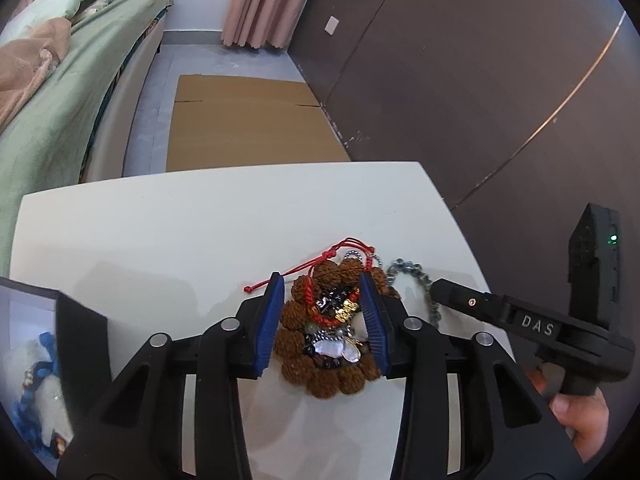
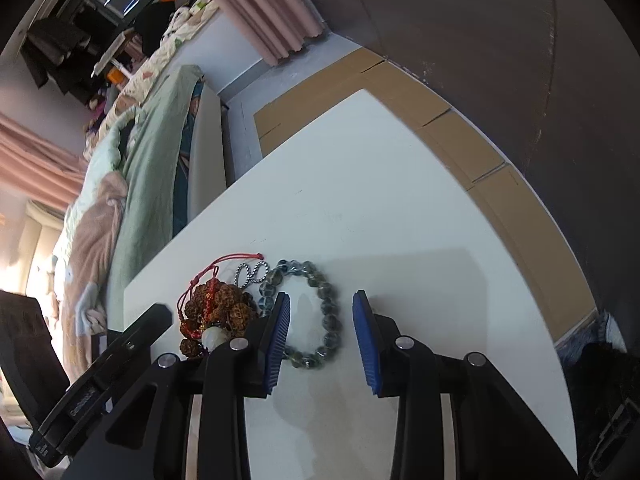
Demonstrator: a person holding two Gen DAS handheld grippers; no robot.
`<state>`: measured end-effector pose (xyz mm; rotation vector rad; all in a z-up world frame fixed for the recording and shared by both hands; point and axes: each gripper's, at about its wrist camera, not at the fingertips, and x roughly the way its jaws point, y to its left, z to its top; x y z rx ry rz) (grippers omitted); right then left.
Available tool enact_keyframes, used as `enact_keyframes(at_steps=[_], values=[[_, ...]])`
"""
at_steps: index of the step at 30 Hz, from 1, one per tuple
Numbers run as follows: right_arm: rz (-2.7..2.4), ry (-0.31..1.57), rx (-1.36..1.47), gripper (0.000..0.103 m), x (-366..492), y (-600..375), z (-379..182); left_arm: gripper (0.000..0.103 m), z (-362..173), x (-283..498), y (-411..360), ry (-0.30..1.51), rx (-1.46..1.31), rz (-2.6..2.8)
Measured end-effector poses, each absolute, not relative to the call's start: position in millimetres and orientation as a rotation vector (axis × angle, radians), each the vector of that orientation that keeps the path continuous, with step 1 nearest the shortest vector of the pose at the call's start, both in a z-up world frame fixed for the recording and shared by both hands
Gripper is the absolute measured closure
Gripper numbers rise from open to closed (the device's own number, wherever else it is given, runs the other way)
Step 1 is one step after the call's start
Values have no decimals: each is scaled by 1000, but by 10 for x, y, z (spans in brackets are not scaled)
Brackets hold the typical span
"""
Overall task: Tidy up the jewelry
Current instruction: 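Grasp the grey bead bracelet with the right gripper while the left gripper grasps the red string bracelet, then carry the grey bracelet with the right gripper while the left gripper carries the red bracelet to the box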
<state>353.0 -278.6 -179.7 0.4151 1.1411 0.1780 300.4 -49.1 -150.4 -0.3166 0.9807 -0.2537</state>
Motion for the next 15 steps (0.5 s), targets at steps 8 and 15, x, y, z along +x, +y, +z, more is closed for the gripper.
enact_keyframes(at_steps=[8, 15], values=[[111, 1117, 195, 75, 3528, -2492, -1732, 98, -1558, 3013, -521, 999, -299, -226], [101, 1127, 0, 93, 3446, -2305, -1717, 98, -1346, 2905, -507, 966, -302, -256]])
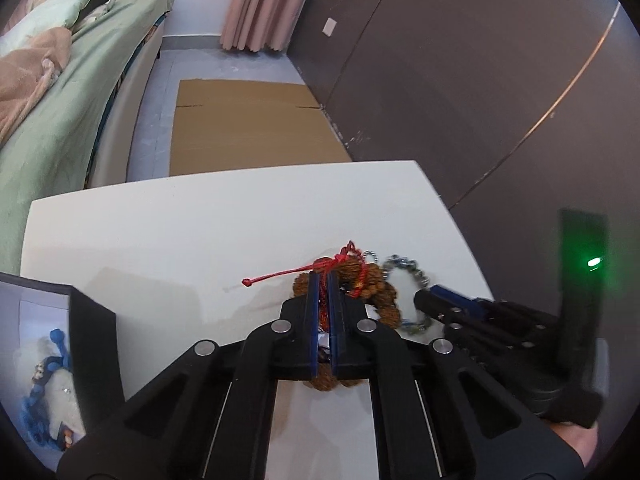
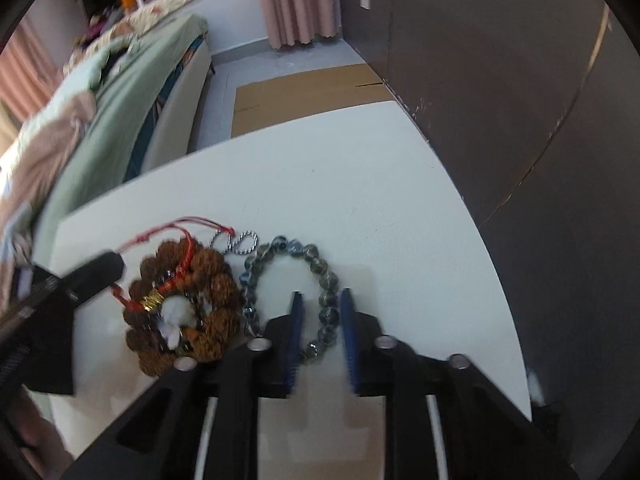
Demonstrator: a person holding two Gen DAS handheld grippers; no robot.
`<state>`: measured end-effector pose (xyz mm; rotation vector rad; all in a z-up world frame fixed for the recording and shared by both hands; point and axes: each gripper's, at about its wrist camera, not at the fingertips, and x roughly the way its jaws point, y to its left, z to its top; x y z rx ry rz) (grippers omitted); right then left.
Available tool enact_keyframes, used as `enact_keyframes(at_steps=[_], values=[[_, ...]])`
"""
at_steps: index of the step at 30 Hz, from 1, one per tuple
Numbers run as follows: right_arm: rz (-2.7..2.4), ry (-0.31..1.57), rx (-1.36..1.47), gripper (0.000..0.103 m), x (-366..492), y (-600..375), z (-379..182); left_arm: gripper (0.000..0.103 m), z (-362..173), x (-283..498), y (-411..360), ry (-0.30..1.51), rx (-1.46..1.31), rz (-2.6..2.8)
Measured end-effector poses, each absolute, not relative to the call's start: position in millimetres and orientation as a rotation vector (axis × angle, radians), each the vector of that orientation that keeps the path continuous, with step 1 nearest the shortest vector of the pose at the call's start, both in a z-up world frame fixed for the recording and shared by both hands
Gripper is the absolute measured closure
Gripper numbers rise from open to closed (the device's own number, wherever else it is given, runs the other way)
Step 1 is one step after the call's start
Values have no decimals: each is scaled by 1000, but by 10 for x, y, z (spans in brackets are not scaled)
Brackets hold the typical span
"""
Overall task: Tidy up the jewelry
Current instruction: 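Carry the grey bracelet with the right gripper while the left gripper carries the red bracelet to the box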
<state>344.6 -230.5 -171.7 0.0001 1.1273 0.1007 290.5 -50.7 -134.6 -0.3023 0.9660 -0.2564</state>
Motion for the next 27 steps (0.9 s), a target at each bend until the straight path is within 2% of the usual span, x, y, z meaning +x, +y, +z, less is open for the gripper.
enact_keyframes(at_steps=[14, 27], values=[[218, 1004, 231, 94, 3038, -2461, -1149, 98, -823, 2446, -197, 872, -358, -281], [339, 923, 271, 94, 2763, -2054, -691, 98, -479, 2029, 318, 808, -397, -238]])
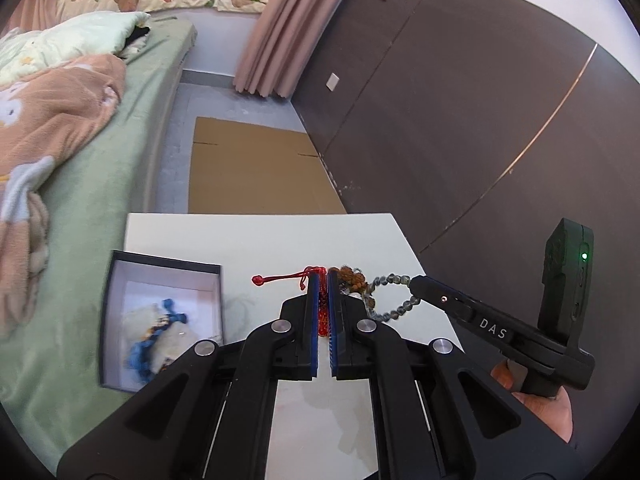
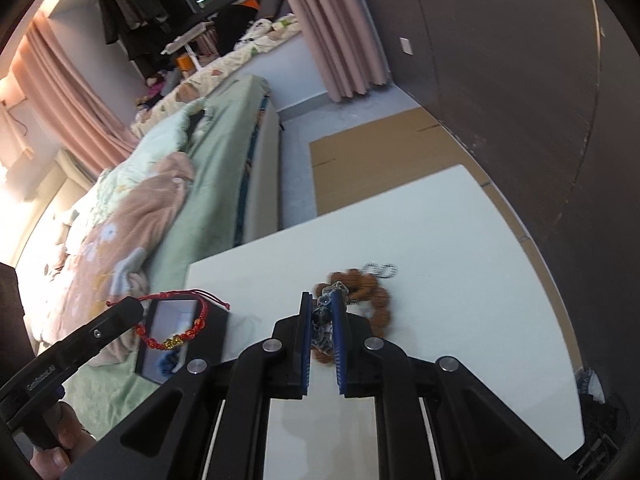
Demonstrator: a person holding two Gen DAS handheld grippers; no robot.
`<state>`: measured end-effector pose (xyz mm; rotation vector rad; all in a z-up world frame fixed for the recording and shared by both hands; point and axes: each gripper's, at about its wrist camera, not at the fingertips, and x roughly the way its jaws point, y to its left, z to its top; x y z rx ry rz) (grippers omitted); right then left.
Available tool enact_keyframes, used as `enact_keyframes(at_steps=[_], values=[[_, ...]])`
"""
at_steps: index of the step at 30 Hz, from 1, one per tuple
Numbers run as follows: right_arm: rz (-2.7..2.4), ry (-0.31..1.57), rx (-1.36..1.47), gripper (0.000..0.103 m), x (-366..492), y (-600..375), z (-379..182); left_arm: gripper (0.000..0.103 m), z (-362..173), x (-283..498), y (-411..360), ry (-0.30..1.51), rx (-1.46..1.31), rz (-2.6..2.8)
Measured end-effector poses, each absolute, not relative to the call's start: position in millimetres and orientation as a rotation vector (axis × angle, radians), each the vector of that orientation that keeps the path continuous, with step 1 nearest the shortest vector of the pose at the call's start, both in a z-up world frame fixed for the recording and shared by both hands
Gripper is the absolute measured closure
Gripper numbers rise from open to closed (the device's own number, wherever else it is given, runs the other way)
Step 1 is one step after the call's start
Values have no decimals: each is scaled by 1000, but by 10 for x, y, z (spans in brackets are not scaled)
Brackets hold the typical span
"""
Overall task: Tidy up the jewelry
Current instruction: 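Carry the grey bracelet with the right gripper while the left gripper carries the red bracelet to the box, then open both grippers over the black box and withdraw them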
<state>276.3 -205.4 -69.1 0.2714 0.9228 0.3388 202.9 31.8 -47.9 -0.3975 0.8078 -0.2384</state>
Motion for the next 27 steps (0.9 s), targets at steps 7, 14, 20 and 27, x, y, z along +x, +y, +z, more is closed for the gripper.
enact_keyframes(at_steps=[7, 14, 20, 27], values=[[400, 892, 271, 94, 2641, -1753, -566, 98, -456, 1885, 638, 803, -416, -191], [455, 861, 272, 93, 2547, -1513, -517, 68, -486, 1775, 957, 816, -443, -153], [536, 822, 289, 93, 2443, -1285, -437, 44, -439, 1663, 1215, 786, -463, -109], [647, 825, 313, 93, 2397, -947, -441, 25, -384, 1578, 1402, 757, -477, -86]])
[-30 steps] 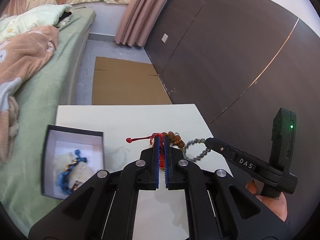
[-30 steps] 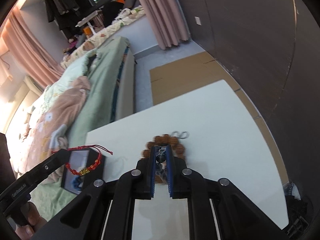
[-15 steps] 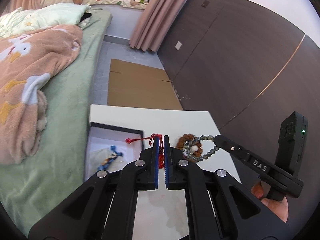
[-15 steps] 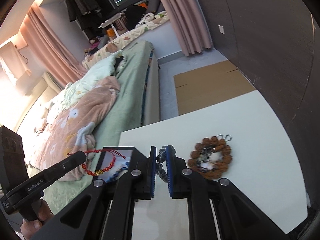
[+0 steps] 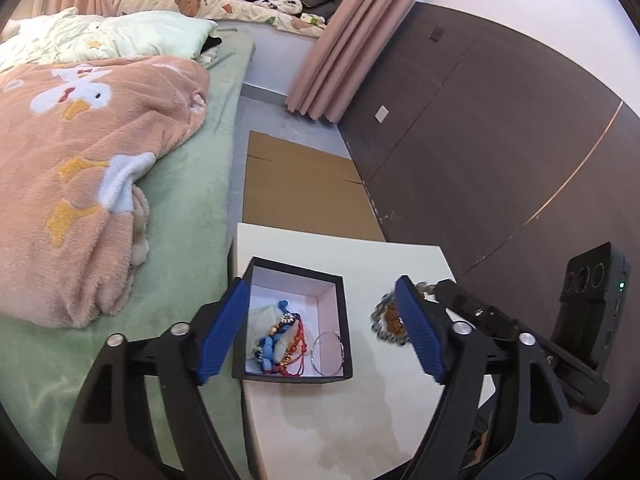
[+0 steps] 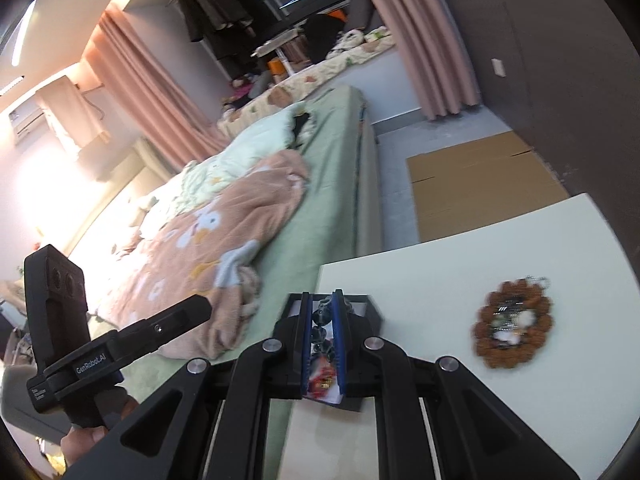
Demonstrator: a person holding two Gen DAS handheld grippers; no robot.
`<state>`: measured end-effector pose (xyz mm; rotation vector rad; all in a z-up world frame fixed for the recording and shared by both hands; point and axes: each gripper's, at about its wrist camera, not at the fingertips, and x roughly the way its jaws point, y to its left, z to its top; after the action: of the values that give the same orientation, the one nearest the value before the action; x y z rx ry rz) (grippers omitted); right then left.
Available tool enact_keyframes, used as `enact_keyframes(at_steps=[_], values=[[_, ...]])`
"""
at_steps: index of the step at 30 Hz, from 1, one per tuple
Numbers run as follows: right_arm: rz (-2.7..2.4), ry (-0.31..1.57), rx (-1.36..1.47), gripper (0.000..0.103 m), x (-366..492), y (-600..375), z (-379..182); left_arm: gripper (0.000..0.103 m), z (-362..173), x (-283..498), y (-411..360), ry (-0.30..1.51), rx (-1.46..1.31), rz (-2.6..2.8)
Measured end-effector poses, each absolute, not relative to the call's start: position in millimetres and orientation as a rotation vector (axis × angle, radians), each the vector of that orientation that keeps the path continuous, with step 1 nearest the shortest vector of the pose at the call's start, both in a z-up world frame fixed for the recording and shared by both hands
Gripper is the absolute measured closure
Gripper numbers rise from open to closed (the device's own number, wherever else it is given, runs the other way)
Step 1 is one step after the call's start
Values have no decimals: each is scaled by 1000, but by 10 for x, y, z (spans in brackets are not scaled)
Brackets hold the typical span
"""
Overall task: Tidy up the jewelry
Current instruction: 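Open both grippers over the black box and withdraw them, then lower the left gripper onto the brown rudraksha bracelet and grasp it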
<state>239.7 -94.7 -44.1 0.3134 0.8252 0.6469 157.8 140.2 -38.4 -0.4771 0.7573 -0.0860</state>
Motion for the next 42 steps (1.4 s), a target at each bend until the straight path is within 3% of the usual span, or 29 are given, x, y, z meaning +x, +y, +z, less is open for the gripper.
enact_keyframes(at_steps=[3, 6, 7, 8, 32, 42], values=[[668, 857, 311, 92, 2413, -784, -491, 20, -382, 1567, 1461, 753, -485, -77], [692, 932, 332, 82, 2473, -713, -599, 16, -379, 1554, 1515, 753, -493, -70], [667, 926, 328, 63, 2467, -742, -609, 16, -377, 1552, 1527, 751, -495, -69], [643, 914, 320, 54, 2460, -782, -602, 15, -379, 1557, 1531, 750, -497, -68], [425, 949, 415, 54, 2691, -2049, -696, 15, -476, 2009, 582, 807, -438, -218], [381, 979, 468, 55, 2812, -2497, -893, 29, -675, 2260, 85, 873, -403, -259]])
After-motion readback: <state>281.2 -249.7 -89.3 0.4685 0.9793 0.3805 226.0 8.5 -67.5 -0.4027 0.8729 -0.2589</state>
